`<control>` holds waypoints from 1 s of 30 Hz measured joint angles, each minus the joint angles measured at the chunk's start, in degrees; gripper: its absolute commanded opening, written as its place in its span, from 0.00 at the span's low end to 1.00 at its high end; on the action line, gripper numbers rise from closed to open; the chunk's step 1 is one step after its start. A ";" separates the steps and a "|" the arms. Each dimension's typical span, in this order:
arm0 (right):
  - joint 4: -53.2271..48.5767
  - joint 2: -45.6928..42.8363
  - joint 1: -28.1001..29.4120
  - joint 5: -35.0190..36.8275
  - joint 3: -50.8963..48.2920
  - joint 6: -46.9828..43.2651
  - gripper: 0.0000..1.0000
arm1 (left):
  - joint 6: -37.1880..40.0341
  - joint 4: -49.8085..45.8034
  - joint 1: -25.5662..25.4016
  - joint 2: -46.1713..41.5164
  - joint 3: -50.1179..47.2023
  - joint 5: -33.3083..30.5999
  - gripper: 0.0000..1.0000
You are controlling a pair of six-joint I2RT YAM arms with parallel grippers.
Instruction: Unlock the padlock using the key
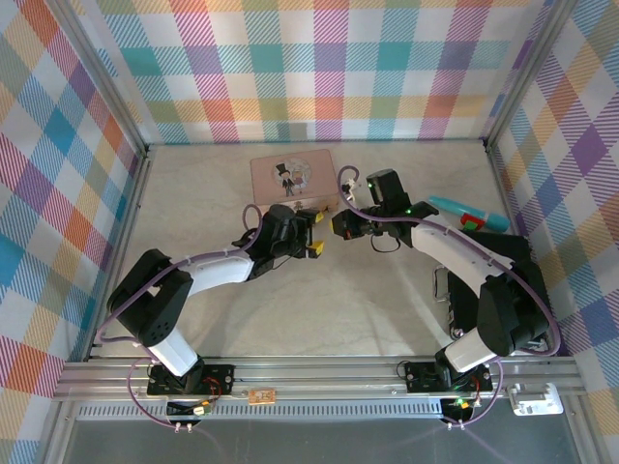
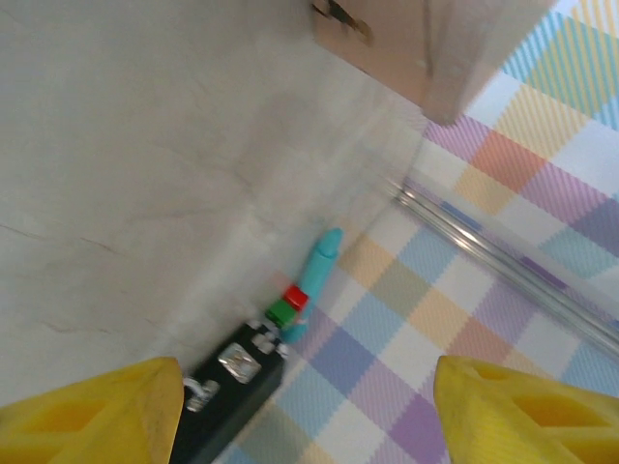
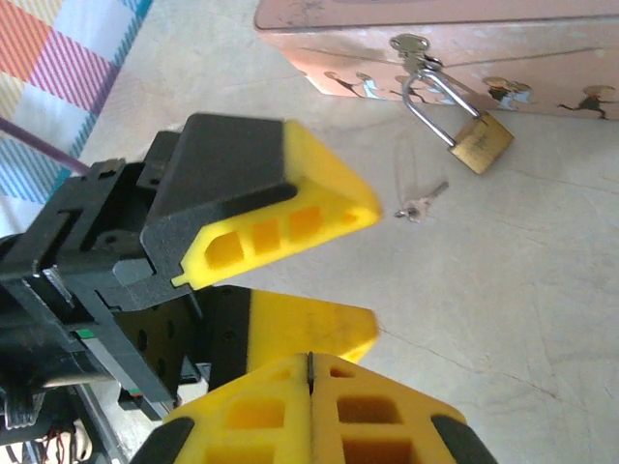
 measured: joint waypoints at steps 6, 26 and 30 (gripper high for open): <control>-3.82 5.55 4.63 10.21 2.40 1.40 0.37 | 10.86 -10.88 8.02 -9.44 -5.44 -1.42 0.73; -17.05 37.46 15.56 35.98 33.81 21.05 0.56 | 41.07 -31.08 25.38 -19.63 -4.94 -0.31 0.77; -18.80 40.28 15.76 38.12 36.37 22.14 0.50 | 42.23 -31.19 25.81 -19.63 -4.94 -0.11 0.77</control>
